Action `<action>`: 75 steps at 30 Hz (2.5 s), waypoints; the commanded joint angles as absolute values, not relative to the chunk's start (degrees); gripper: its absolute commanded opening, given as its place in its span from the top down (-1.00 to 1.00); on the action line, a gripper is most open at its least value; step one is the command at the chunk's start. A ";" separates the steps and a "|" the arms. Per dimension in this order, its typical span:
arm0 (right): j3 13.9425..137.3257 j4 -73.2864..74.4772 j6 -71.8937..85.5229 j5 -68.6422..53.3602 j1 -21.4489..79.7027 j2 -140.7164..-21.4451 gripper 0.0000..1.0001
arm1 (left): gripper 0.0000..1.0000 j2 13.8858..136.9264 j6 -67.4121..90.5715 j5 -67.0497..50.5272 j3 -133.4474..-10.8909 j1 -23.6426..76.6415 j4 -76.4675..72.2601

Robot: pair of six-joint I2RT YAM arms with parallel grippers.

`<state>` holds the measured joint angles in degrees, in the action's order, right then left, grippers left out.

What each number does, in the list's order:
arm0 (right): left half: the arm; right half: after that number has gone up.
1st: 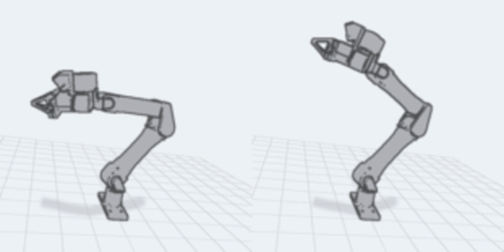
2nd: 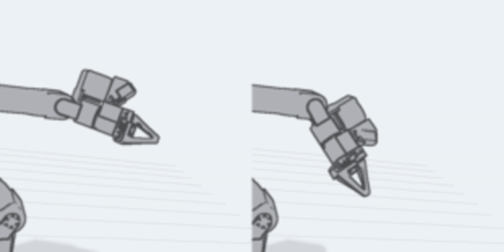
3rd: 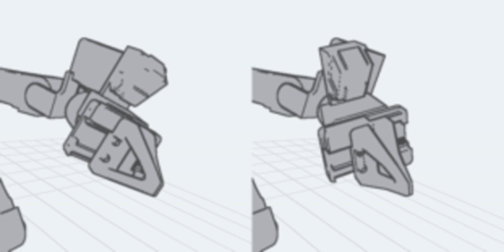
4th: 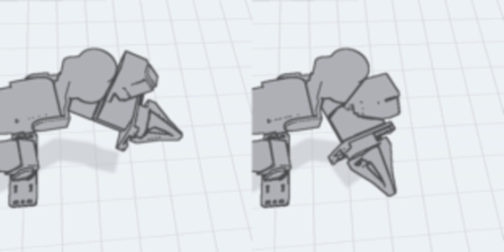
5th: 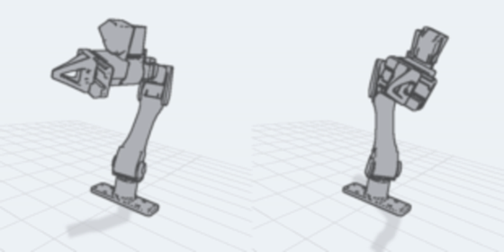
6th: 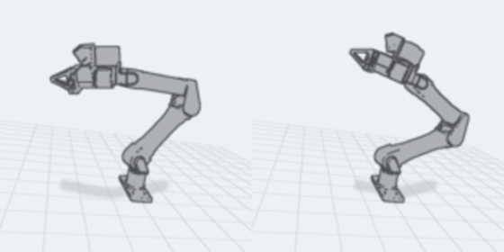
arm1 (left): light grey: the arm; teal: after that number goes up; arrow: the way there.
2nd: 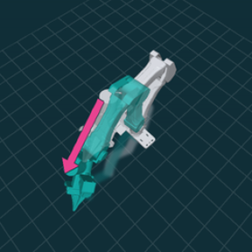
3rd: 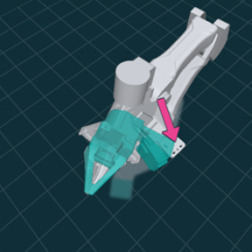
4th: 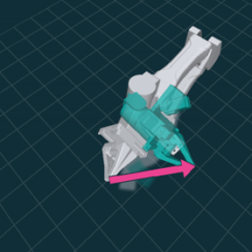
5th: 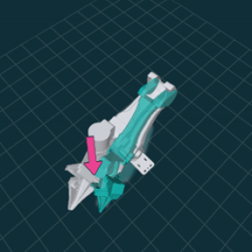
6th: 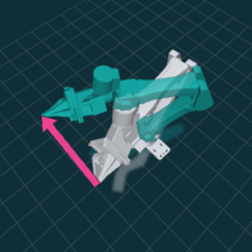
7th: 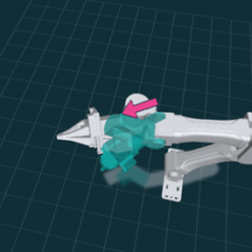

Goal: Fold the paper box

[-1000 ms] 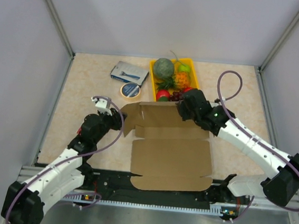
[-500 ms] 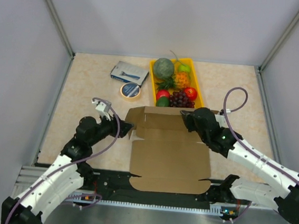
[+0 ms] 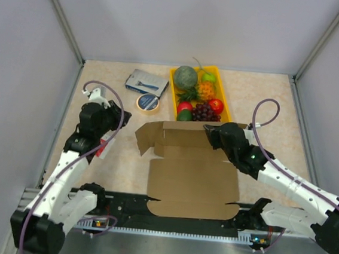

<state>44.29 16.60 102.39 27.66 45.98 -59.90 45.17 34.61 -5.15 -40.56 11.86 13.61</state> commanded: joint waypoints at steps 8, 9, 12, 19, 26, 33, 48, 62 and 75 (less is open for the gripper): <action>43.24 16.26 97.82 26.81 45.44 -58.97 1.00 | 0.55 62.93 32.43 -34.53 -34.21 10.19 -2.08; 42.89 16.26 97.91 26.55 45.53 -58.71 1.00 | 0.55 62.49 33.04 -36.72 -33.23 11.59 -5.42; 41.57 16.08 98.44 26.19 45.44 -58.53 1.00 | 0.56 60.47 32.96 -36.83 -32.52 14.75 -4.84; 42.10 16.17 98.70 25.84 45.44 -59.32 1.00 | 0.55 57.04 34.36 -36.47 -33.22 17.66 -0.27; 40.87 16.00 98.97 25.14 45.44 -59.15 1.00 | 0.45 55.64 32.35 -32.62 -31.29 20.56 -1.49; 38.94 16.17 97.65 24.70 45.53 -57.75 1.00 | 0.15 50.37 26.20 -22.34 -25.67 28.29 -8.42; 33.67 14.24 90.61 26.37 47.72 -53.61 1.00 | 0.00 45.88 22.68 -2.30 -17.49 40.85 -18.19; 31.20 11.43 90.53 27.68 48.43 -55.02 1.00 | -0.02 50.27 22.14 16.86 -18.02 53.07 -21.97; 27.60 11.51 92.02 27.51 49.66 -52.74 1.00 | 0.00 54.23 21.97 25.22 -18.10 56.07 -24.61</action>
